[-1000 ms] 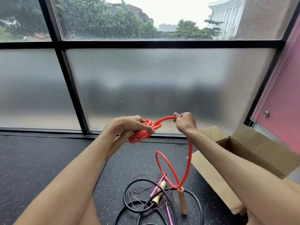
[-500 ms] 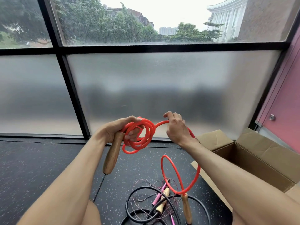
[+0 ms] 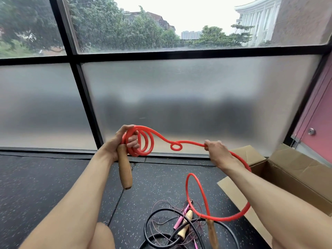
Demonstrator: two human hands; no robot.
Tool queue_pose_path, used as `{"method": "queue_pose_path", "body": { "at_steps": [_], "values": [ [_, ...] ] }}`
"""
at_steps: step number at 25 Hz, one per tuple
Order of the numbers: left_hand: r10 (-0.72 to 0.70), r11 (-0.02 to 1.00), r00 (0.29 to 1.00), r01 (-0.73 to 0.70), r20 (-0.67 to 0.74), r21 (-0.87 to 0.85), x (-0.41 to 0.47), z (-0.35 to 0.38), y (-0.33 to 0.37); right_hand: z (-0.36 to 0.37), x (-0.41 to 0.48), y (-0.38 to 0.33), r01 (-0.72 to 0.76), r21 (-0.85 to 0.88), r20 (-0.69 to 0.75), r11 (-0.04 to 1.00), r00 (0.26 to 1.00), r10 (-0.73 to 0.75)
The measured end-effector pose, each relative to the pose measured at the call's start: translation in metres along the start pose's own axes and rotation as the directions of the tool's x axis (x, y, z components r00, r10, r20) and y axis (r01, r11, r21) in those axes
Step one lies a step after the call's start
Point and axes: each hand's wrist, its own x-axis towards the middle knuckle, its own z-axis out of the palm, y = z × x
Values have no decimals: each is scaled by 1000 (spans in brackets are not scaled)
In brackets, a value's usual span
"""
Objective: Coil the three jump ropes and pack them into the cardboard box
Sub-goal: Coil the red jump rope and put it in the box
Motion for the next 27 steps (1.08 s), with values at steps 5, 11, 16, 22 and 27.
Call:
{"method": "queue_pose_path", "body": {
  "at_steps": [5, 11, 16, 22, 27],
  "values": [
    [9, 960, 966, -80, -257, -268, 11, -4, -1, 20, -6, 37, -226, -75, 322, 971, 916, 238],
    [-27, 947, 992, -13, -120, -321, 17, 27, 0, 11, 4, -7, -234, 265, 533, 935, 844, 60],
    [-96, 992, 992, 102, 78, -79, 16, 52, -7, -2, 5, -37, -205, 617, 396, 759, 915, -75],
    [-75, 997, 974, 80, 212, -18, 16, 70, -11, -9, 0, -68, -56, 706, 218, 706, 966, -141],
    [-182, 971, 886, 93, 427, 221, 6, 79, -10, -29, 1, -69, -90, 813, 83, 576, 996, 38]
  ]
}}
